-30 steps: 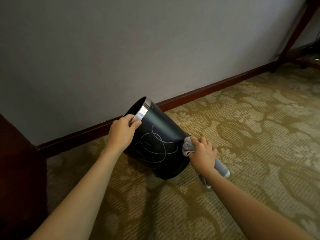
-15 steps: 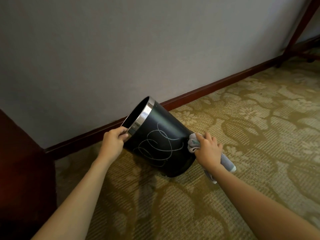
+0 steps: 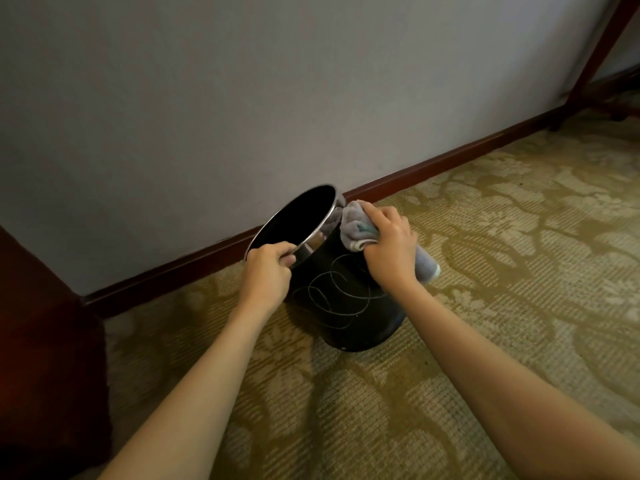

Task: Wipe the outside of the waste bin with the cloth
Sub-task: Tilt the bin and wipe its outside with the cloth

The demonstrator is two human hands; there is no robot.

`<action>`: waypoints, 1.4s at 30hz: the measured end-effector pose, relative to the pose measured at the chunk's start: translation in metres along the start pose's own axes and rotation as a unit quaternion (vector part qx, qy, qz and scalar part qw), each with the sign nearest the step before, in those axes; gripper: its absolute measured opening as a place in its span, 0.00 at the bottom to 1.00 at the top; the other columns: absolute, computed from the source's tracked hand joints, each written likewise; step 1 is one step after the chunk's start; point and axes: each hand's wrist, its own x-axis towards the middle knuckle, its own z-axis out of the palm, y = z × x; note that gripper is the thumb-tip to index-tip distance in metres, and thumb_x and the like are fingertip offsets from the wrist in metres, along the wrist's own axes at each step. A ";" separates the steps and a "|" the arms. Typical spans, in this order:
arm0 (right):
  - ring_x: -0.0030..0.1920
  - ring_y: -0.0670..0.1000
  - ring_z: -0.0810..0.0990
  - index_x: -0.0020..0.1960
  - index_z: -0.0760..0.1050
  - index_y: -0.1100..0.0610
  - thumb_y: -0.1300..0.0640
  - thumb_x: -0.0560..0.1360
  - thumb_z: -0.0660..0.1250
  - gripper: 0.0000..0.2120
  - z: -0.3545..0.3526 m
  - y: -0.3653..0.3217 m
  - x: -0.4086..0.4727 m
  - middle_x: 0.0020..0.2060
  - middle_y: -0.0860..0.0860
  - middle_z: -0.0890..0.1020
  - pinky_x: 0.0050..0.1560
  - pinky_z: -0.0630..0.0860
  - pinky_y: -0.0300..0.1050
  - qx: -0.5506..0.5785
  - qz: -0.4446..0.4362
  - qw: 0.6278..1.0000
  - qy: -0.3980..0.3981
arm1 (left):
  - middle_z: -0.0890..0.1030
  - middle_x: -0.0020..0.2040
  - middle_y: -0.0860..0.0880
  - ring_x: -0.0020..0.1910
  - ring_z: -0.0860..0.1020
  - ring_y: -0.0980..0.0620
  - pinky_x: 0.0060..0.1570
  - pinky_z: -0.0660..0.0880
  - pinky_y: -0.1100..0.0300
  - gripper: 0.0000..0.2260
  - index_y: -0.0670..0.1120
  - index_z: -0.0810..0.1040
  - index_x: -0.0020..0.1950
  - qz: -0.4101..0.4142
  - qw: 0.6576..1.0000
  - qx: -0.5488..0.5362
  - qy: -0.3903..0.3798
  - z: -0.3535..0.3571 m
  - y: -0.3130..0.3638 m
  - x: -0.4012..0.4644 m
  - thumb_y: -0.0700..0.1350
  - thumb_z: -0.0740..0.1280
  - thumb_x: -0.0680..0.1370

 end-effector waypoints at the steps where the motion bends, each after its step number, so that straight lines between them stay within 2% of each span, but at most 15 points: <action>1: 0.56 0.54 0.70 0.70 0.69 0.47 0.66 0.71 0.61 0.30 0.001 0.004 -0.005 0.57 0.50 0.75 0.57 0.62 0.49 0.014 0.005 1.000 0.002 | 0.80 0.50 0.49 0.37 0.70 0.68 0.36 0.64 0.79 0.13 0.45 0.80 0.58 -0.004 1.000 -0.002 -0.004 0.000 0.000 0.001 0.34 0.64 0.76; 4: 0.58 0.54 0.70 0.71 0.68 0.48 0.65 0.72 0.62 0.30 0.002 0.030 -0.028 0.58 0.51 0.74 0.61 0.65 0.53 -0.009 0.015 1.000 -0.019 | 0.80 0.56 0.46 0.43 0.74 0.64 0.46 0.67 0.73 0.13 0.44 0.79 0.60 -0.016 1.000 -0.009 -0.017 -0.002 0.001 0.005 0.35 0.64 0.77; 6: 0.59 0.56 0.69 0.72 0.67 0.48 0.64 0.73 0.62 0.28 0.000 0.057 -0.043 0.59 0.52 0.73 0.63 0.65 0.56 -0.057 0.064 0.994 -0.060 | 0.79 0.57 0.44 0.52 0.77 0.56 0.51 0.68 0.68 0.13 0.43 0.78 0.60 -0.021 1.000 -0.016 -0.016 -0.004 0.003 0.006 0.36 0.64 0.77; 9: 0.58 0.60 0.70 0.67 0.71 0.52 0.64 0.75 0.60 0.22 -0.007 0.090 -0.060 0.57 0.55 0.72 0.61 0.66 0.61 -0.082 0.192 0.969 -0.133 | 0.79 0.58 0.43 0.57 0.76 0.49 0.53 0.68 0.65 0.12 0.43 0.78 0.60 -0.026 0.999 -0.022 -0.018 -0.004 0.002 0.006 0.37 0.64 0.77; 12: 0.55 0.62 0.71 0.60 0.74 0.52 0.64 0.75 0.60 0.16 -0.009 0.093 -0.060 0.54 0.56 0.72 0.61 0.67 0.63 -0.100 0.239 0.953 -0.155 | 0.79 0.58 0.44 0.57 0.76 0.47 0.53 0.69 0.62 0.12 0.45 0.78 0.60 -0.012 1.000 -0.007 -0.028 0.001 0.003 0.004 0.38 0.64 0.78; 15: 0.59 0.59 0.69 0.67 0.72 0.48 0.63 0.75 0.61 0.22 -0.003 0.070 -0.048 0.56 0.53 0.72 0.64 0.63 0.58 -0.113 0.211 0.966 -0.098 | 0.79 0.57 0.45 0.58 0.76 0.47 0.52 0.71 0.60 0.12 0.46 0.78 0.60 -0.001 1.000 -0.006 -0.030 0.010 0.009 0.003 0.39 0.64 0.78; 19: 0.57 0.54 0.69 0.69 0.69 0.47 0.65 0.71 0.62 0.29 -0.003 0.030 -0.029 0.57 0.50 0.73 0.60 0.63 0.52 -0.039 0.082 0.996 0.007 | 0.81 0.52 0.48 0.53 0.77 0.50 0.47 0.70 0.62 0.12 0.47 0.80 0.58 0.012 1.000 0.001 -0.015 0.019 0.014 0.005 0.38 0.64 0.77; 22: 0.56 0.54 0.69 0.69 0.70 0.48 0.67 0.68 0.63 0.32 0.001 0.012 -0.029 0.57 0.51 0.75 0.57 0.62 0.48 -0.019 -0.041 0.999 0.026 | 0.80 0.45 0.53 0.49 0.78 0.52 0.42 0.69 0.63 0.12 0.47 0.82 0.54 0.002 1.000 -0.002 0.000 0.019 0.015 0.007 0.35 0.65 0.75; 24: 0.57 0.55 0.70 0.70 0.69 0.48 0.69 0.68 0.63 0.34 0.008 0.011 -0.037 0.58 0.52 0.75 0.56 0.62 0.49 -0.022 -0.068 0.997 0.025 | 0.82 0.48 0.49 0.50 0.79 0.51 0.45 0.70 0.63 0.13 0.46 0.81 0.56 -0.012 1.000 -0.008 0.003 0.014 0.012 0.009 0.35 0.65 0.75; 27: 0.59 0.56 0.70 0.71 0.69 0.49 0.68 0.69 0.64 0.33 0.015 0.028 -0.048 0.60 0.53 0.75 0.58 0.63 0.51 -0.024 -0.054 0.998 0.006 | 0.81 0.55 0.45 0.56 0.77 0.49 0.52 0.70 0.63 0.12 0.44 0.79 0.59 -0.021 0.999 -0.028 -0.010 0.006 0.004 0.009 0.37 0.64 0.77; 30: 0.60 0.56 0.69 0.72 0.67 0.49 0.65 0.71 0.65 0.31 0.014 0.058 -0.061 0.62 0.53 0.73 0.58 0.62 0.50 -0.068 0.015 0.997 -0.039 | 0.80 0.57 0.44 0.58 0.76 0.48 0.55 0.69 0.63 0.12 0.44 0.78 0.61 -0.035 0.999 -0.035 -0.012 -0.001 0.000 0.008 0.38 0.64 0.78; 33: 0.58 0.56 0.68 0.74 0.63 0.47 0.62 0.73 0.63 0.31 0.012 0.085 -0.086 0.62 0.52 0.71 0.57 0.63 0.51 -0.160 0.083 0.979 -0.095 | 0.79 0.59 0.44 0.59 0.75 0.48 0.56 0.69 0.63 0.13 0.42 0.77 0.61 -0.055 0.997 -0.046 -0.011 -0.004 -0.002 0.007 0.37 0.64 0.78; 35: 0.58 0.56 0.67 0.73 0.62 0.47 0.63 0.73 0.61 0.30 0.011 0.090 -0.092 0.62 0.52 0.70 0.56 0.63 0.51 -0.173 0.113 0.972 -0.112 | 0.79 0.59 0.44 0.59 0.75 0.48 0.57 0.69 0.61 0.13 0.43 0.77 0.61 -0.056 0.997 -0.043 -0.013 -0.003 -0.001 0.006 0.37 0.63 0.78; 38: 0.57 0.57 0.67 0.71 0.65 0.48 0.64 0.72 0.60 0.29 0.010 0.071 -0.074 0.60 0.52 0.71 0.56 0.61 0.51 -0.136 0.122 0.980 -0.082 | 0.78 0.59 0.44 0.54 0.76 0.54 0.52 0.70 0.66 0.13 0.43 0.77 0.62 -0.039 0.999 -0.030 -0.012 0.003 0.004 0.004 0.38 0.63 0.78; 42: 0.57 0.54 0.68 0.71 0.66 0.48 0.65 0.70 0.62 0.31 0.012 0.021 -0.045 0.59 0.51 0.72 0.58 0.62 0.50 -0.063 0.021 0.998 0.001 | 0.81 0.55 0.46 0.50 0.77 0.57 0.45 0.68 0.70 0.13 0.46 0.79 0.59 -0.013 1.000 -0.014 -0.009 0.015 0.013 0.003 0.37 0.64 0.77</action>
